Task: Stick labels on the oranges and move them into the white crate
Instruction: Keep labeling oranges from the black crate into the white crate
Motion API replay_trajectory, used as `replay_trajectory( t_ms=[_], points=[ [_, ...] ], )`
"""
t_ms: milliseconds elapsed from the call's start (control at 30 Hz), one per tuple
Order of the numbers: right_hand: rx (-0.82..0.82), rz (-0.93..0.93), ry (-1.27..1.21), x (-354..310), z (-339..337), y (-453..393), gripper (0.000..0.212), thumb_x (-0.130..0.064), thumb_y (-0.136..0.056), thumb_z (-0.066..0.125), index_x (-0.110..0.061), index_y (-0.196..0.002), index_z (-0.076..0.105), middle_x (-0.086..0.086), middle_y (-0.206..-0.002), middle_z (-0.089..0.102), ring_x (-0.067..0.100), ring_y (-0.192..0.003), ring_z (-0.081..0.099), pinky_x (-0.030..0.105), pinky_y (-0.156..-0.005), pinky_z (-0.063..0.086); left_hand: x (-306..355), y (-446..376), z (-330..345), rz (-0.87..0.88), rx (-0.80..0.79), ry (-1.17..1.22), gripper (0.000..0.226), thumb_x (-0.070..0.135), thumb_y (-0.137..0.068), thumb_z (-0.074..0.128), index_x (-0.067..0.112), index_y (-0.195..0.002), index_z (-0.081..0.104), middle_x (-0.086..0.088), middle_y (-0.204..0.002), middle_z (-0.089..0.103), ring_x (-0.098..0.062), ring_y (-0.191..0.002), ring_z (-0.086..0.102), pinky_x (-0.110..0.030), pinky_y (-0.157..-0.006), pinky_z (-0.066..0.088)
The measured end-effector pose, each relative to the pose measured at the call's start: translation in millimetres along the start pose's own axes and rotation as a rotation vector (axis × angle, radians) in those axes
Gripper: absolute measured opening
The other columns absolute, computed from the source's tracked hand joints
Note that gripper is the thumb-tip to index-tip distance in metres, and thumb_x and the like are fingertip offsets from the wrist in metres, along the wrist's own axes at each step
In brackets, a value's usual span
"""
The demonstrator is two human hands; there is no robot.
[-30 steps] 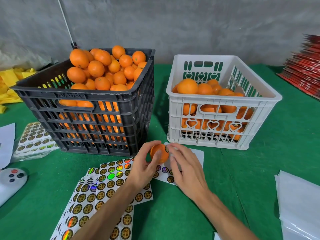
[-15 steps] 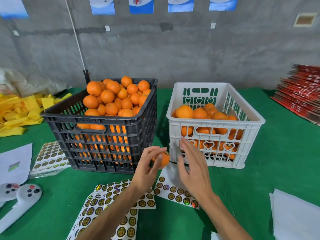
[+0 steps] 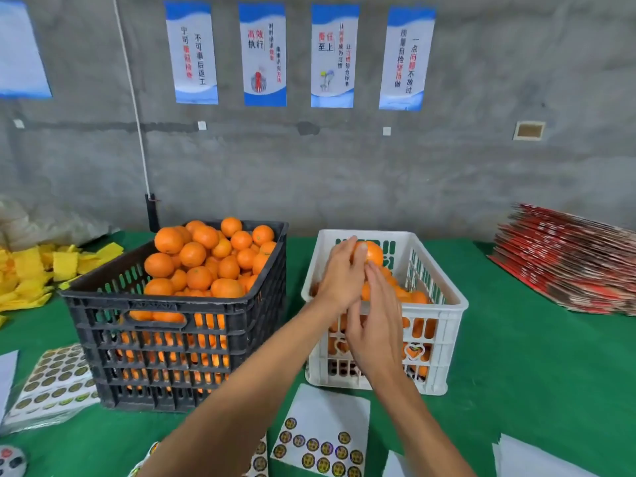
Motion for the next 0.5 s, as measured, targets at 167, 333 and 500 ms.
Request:
replay_trajectory(
  t_ms=[167,333,500],
  points=[
    [-0.122,-0.196,0.063,-5,16,-8,0.054,-0.015,-0.100,0.058,-0.007,-0.151,0.044,0.008,-0.152,0.052,0.020,-0.141,0.047,0.045,-0.115,0.039,-10,4,-43,0.098,0.122,-0.194,0.032,0.007,-0.106,0.048,0.010,-0.134,0.063,-0.009,-0.133,0.056,-0.022,-0.123,0.057,-0.033,-0.109,0.044],
    [-0.146,-0.283,-0.018,-44,64,-21,0.044,-0.018,-0.100,0.058,-0.007,-0.142,0.055,0.008,-0.142,0.060,0.023,-0.131,0.055,0.041,-0.110,0.044,-38,9,-127,0.138,0.234,-0.473,0.034,0.001,-0.099,0.055,0.008,-0.131,0.064,-0.013,-0.130,0.059,-0.027,-0.122,0.057,-0.035,-0.106,0.044],
    [-0.240,-0.249,-0.193,-77,106,-14,0.040,-0.030,-0.104,0.054,-0.016,-0.142,0.057,-0.001,-0.141,0.061,0.013,-0.131,0.052,0.033,-0.111,0.043,-76,0,-228,-0.270,0.171,-0.865,0.036,0.024,-0.093,0.067,0.013,-0.128,0.066,-0.016,-0.132,0.064,-0.037,-0.125,0.058,-0.044,-0.101,0.050]
  ],
)
Point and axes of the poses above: each hand's wrist, its own y-axis away from the middle knuckle, its own z-axis out of the palm, x = y × z, the point moved 1 cm from there along -y, towards the middle knuckle
